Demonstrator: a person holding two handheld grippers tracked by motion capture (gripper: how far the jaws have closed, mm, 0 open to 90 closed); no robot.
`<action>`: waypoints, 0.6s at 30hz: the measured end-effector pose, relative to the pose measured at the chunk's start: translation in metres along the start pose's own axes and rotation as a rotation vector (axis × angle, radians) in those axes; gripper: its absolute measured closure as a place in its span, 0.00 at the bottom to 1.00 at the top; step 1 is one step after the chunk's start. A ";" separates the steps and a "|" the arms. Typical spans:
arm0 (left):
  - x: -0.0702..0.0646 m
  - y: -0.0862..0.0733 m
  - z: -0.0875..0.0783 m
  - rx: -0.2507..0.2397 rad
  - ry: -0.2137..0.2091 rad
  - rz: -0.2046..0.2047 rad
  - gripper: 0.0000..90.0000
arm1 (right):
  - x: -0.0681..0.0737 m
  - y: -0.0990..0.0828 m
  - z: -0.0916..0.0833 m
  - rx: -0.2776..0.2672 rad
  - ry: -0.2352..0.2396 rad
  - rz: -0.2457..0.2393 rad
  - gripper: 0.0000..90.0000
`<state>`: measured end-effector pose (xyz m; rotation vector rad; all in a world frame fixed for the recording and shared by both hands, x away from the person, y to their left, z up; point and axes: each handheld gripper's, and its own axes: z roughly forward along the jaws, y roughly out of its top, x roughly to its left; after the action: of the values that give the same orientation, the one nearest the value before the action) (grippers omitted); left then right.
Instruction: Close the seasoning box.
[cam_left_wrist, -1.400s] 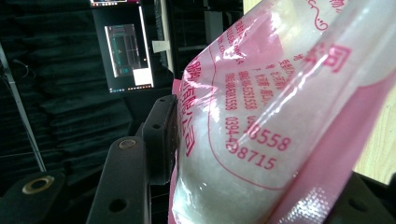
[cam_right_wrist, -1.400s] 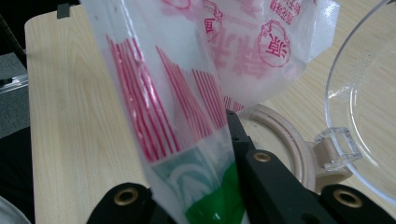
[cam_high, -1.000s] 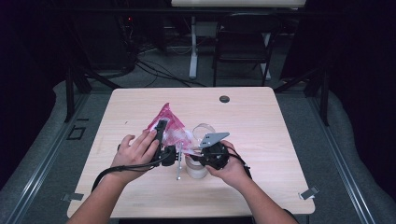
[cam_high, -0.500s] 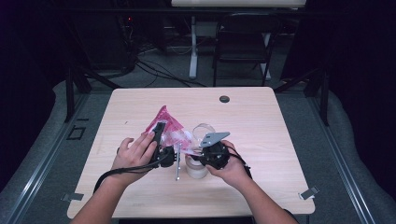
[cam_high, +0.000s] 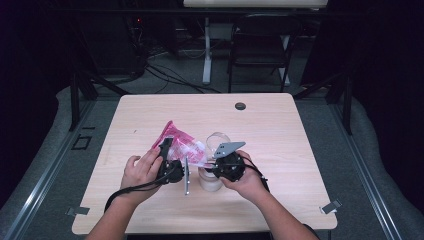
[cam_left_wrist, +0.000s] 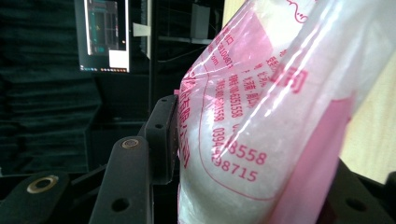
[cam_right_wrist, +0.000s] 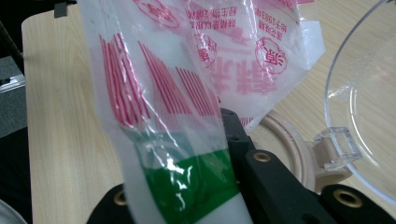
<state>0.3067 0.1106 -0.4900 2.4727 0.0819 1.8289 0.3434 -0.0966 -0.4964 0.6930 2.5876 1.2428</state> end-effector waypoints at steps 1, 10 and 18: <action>-0.002 -0.001 0.001 -0.003 -0.007 -0.005 0.64 | 0.000 0.000 0.001 -0.003 0.001 0.002 0.99; -0.016 -0.009 0.002 0.006 -0.042 -0.081 0.66 | 0.003 0.000 0.003 0.001 -0.001 -0.007 1.00; -0.028 -0.019 0.003 -0.005 -0.088 -0.176 0.70 | 0.007 0.001 0.004 -0.003 -0.009 -0.021 0.99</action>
<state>0.3011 0.1269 -0.5195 2.4505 0.2805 1.6476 0.3387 -0.0898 -0.4978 0.6671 2.5791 1.2342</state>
